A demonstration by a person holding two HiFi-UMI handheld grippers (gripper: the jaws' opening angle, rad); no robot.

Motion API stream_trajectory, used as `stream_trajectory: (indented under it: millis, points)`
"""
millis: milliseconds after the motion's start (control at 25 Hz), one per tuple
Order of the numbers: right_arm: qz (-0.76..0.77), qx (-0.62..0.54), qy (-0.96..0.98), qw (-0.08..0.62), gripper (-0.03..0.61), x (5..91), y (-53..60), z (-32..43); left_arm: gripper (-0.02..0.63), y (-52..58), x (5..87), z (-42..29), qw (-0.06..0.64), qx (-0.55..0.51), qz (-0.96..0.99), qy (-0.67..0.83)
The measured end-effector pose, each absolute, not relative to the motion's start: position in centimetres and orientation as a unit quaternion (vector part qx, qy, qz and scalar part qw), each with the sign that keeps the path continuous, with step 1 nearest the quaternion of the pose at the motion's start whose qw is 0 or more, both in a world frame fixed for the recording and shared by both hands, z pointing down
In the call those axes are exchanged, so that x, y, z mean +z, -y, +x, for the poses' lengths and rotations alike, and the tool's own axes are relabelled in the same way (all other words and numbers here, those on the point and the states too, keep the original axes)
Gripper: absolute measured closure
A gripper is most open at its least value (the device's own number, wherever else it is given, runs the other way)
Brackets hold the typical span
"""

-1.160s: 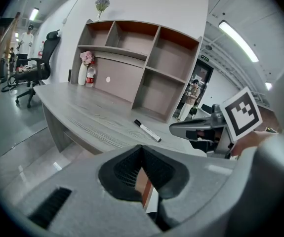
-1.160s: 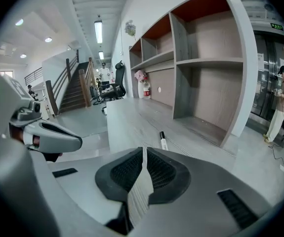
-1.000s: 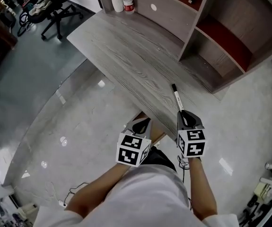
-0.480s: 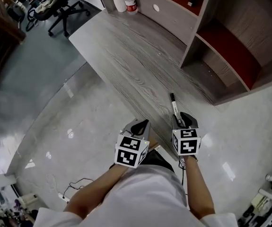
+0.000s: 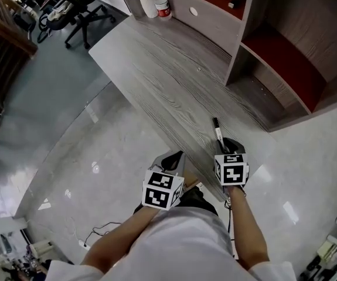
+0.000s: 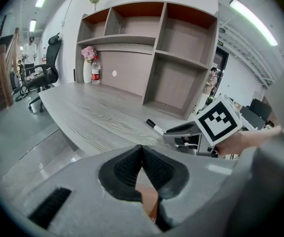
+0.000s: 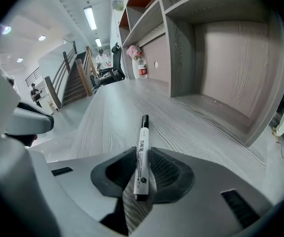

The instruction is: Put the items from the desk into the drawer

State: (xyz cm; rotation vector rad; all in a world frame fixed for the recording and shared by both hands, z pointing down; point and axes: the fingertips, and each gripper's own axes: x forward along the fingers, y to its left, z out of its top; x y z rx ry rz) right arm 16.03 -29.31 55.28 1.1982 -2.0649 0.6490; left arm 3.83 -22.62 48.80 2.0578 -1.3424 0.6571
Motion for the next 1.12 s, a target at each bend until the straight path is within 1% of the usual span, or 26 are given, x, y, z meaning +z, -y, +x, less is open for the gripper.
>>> stream_trajectory:
  millis: [40, 120, 640, 840, 1120]
  points:
    - [0.460, 0.246, 0.788, 0.327, 0.514, 55.2, 29.3, 16.1, 0.612, 22.5, 48.8, 3.7, 0.293, 0.248, 0.774, 0.503]
    - [0.464, 0.247, 0.786, 0.325, 0.521, 55.1, 29.1, 16.0, 0.612, 22.3, 48.8, 3.3, 0.292, 0.250, 0.776, 0.499]
    - [0.526, 0.262, 0.752, 0.297, 0.526, 53.7, 25.6, 13.1, 0.612, 21.2, 49.4, -1.2, 0.285, 0.250, 0.811, 0.446]
    - [0.553, 0.265, 0.740, 0.278, 0.526, 52.7, 24.1, 11.0, 0.612, 21.0, 49.5, -3.3, 0.282, 0.249, 0.826, 0.420]
    - [0.581, 0.264, 0.726, 0.256, 0.526, 51.9, 21.4, 7.7, 0.612, 21.0, 49.7, -4.2, 0.267, 0.246, 0.854, 0.373]
